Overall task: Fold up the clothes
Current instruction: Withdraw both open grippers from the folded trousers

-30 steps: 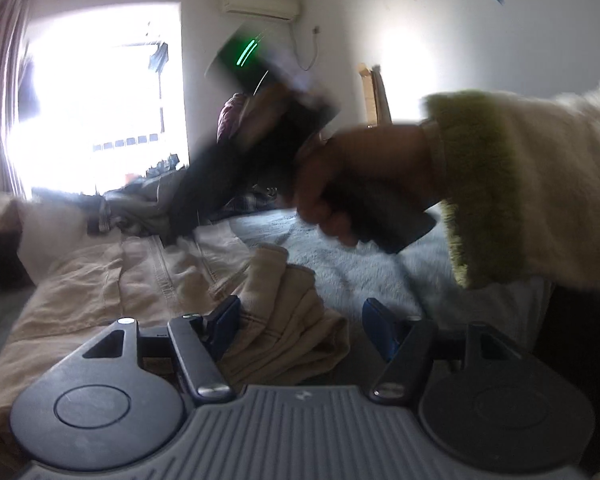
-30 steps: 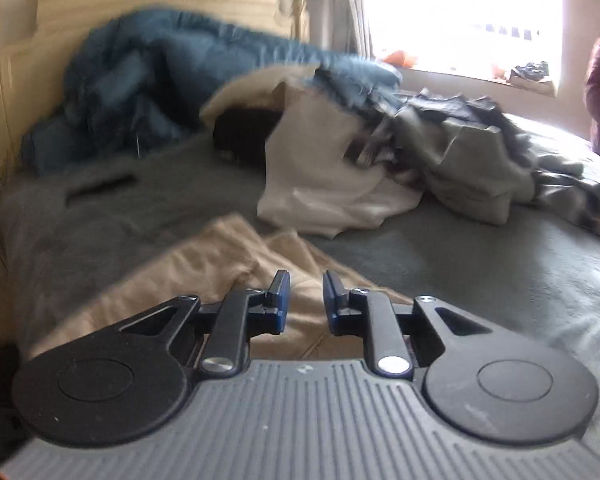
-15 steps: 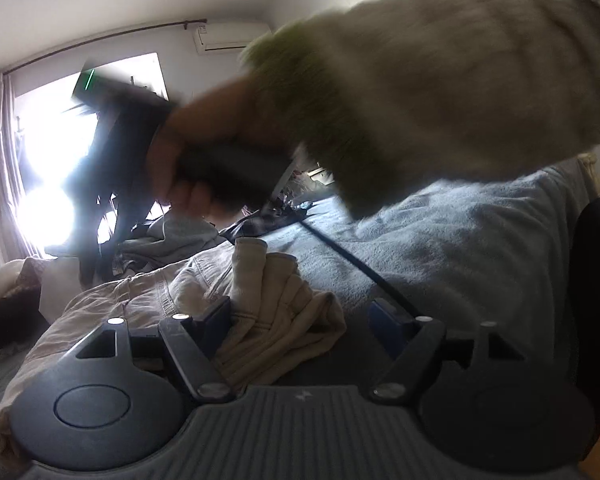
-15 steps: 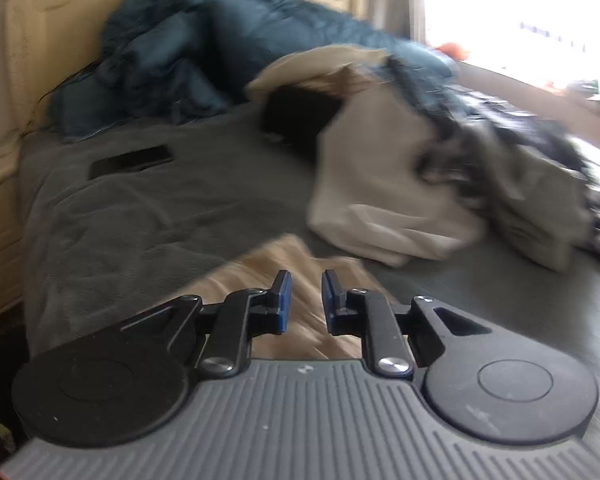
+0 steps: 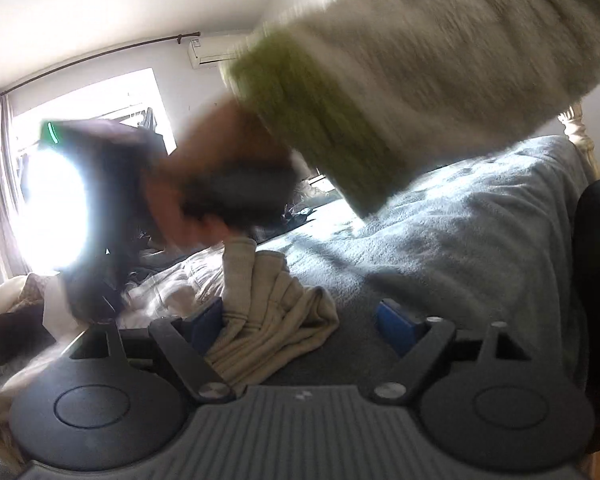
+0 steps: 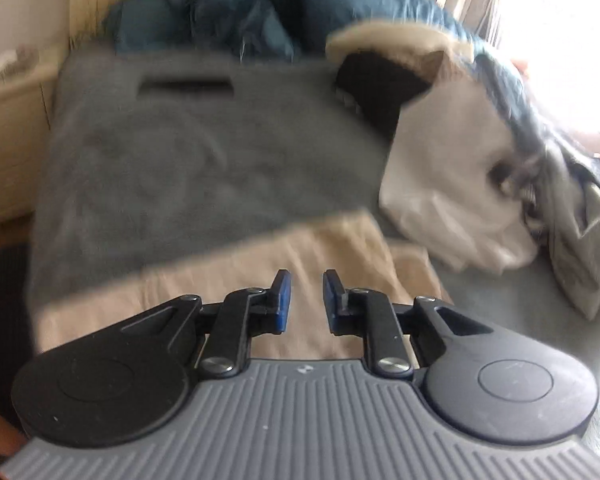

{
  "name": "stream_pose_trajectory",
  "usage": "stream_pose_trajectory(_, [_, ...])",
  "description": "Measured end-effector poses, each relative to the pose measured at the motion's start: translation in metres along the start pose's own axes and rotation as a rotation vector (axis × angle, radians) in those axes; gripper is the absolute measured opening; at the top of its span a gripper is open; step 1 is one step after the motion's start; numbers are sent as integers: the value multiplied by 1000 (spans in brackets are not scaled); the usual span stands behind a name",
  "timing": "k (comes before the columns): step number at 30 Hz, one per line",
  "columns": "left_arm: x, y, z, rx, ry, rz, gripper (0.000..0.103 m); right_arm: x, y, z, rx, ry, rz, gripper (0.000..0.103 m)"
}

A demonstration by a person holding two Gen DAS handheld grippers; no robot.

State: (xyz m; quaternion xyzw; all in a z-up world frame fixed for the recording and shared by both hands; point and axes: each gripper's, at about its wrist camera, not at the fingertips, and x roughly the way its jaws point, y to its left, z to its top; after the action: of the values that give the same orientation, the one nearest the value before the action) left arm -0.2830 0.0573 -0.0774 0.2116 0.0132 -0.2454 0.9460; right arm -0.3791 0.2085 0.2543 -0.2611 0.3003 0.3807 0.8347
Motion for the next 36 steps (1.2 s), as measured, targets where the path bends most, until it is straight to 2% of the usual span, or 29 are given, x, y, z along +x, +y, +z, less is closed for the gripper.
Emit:
stream_pose_trajectory(1, [-1,1,1,-1,6,-2,83,12,0,-10,-9,23,-19,17])
stream_pose_trajectory(2, [-5,0,2,5,7,-2,83,19,-3,-19,7,5,-3,17])
stream_pose_trajectory(5, [-17,0,8,26,14,0,85,9,-21,-20,151,-28,43,17])
stream_pose_trajectory(8, [-29,2,15,47,25,3,85,-18,-25,-22,200,-89,-1,17])
stream_pose_trajectory(12, [-51,4,20,27,36,2,88,-55,-31,-44,277,-163,-34,17])
stream_pose_trajectory(16, [-64,17,26,16,90,70,89,-83,-36,-74,372,-207,-45,17])
stream_pose_trajectory(23, [-71,76,35,-111,128,229,89,-123,-19,-106,386,-304,19,17])
stream_pose_trajectory(26, [-67,102,21,-256,203,193,88,-128,-5,-118,330,-305,40,17])
stream_pose_trajectory(28, [-60,116,2,-366,258,161,87,-113,1,-130,310,-226,39,17])
stream_pose_trajectory(30, [-61,123,-13,-437,262,148,87,-106,0,-145,348,-250,49,17])
stream_pose_trajectory(33, [-62,124,-11,-413,269,160,87,-99,-8,-162,429,-282,78,17])
stream_pose_trajectory(36, [-58,121,1,-370,289,179,87,-105,-8,-153,409,-273,72,17])
